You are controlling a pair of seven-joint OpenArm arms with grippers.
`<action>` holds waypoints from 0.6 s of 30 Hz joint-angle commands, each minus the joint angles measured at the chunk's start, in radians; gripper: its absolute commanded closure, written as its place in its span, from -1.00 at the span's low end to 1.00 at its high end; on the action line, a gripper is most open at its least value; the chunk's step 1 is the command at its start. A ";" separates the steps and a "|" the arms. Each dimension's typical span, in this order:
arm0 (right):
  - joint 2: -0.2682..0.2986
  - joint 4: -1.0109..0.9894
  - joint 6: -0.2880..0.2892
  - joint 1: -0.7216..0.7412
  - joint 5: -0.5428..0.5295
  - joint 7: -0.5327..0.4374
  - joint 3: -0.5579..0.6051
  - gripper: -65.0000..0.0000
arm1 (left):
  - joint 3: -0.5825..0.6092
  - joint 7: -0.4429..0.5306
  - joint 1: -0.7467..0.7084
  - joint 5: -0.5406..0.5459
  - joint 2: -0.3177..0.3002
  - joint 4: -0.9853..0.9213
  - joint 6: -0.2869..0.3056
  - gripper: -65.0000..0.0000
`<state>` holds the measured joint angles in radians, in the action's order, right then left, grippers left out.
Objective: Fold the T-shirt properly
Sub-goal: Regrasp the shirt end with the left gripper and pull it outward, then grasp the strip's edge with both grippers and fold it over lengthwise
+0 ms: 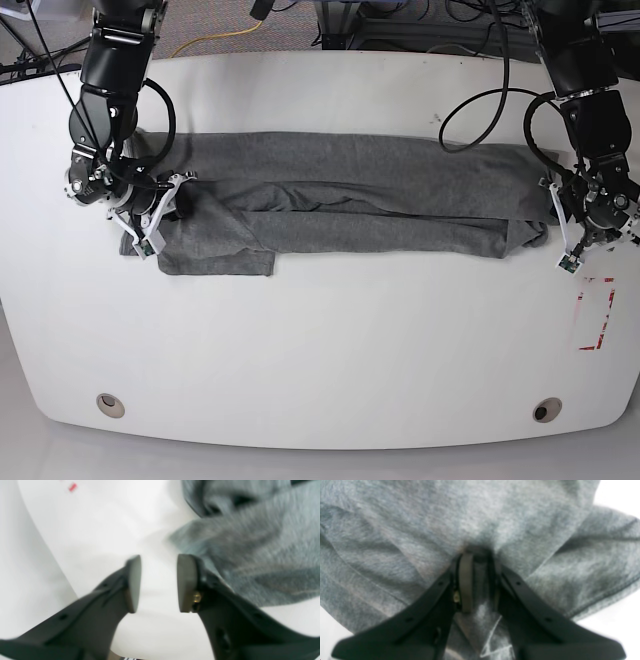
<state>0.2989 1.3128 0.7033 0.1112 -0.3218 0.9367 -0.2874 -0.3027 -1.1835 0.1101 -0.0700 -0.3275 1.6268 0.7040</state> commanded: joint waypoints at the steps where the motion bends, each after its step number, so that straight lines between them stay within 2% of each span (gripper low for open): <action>1: 0.010 0.003 -0.005 0.003 0.026 0.034 0.000 0.69 | -0.005 0.006 0.033 0.000 -0.015 0.013 -0.006 0.11; 7: 0.009 0.069 -0.005 0.002 0.026 0.038 0.000 0.67 | -0.017 0.001 0.081 0.003 -0.014 0.022 -0.006 0.09; 10: 0.009 0.124 -0.005 -0.003 0.026 0.045 0.000 0.66 | -0.077 0.001 0.093 0.003 -0.011 0.045 -0.006 0.09; 12: 0.009 0.164 -0.005 -0.011 0.026 0.066 -0.002 0.66 | -0.118 0.001 0.095 0.003 0.018 0.056 -0.006 0.09; 14: 0.009 0.205 -0.005 -0.011 0.026 0.084 -0.002 0.57 | -0.145 0.001 0.096 0.003 0.038 0.057 -0.006 0.09; 18: 0.009 0.284 -0.005 -0.015 0.026 0.109 -0.002 0.17 | -0.151 0.001 0.093 0.003 0.051 0.057 -0.006 0.09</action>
<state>0.2932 1.5509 0.6994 0.0784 -0.2882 1.0531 -0.2840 -0.4496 -1.1988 0.1822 -0.0662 -0.2661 1.6661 0.7006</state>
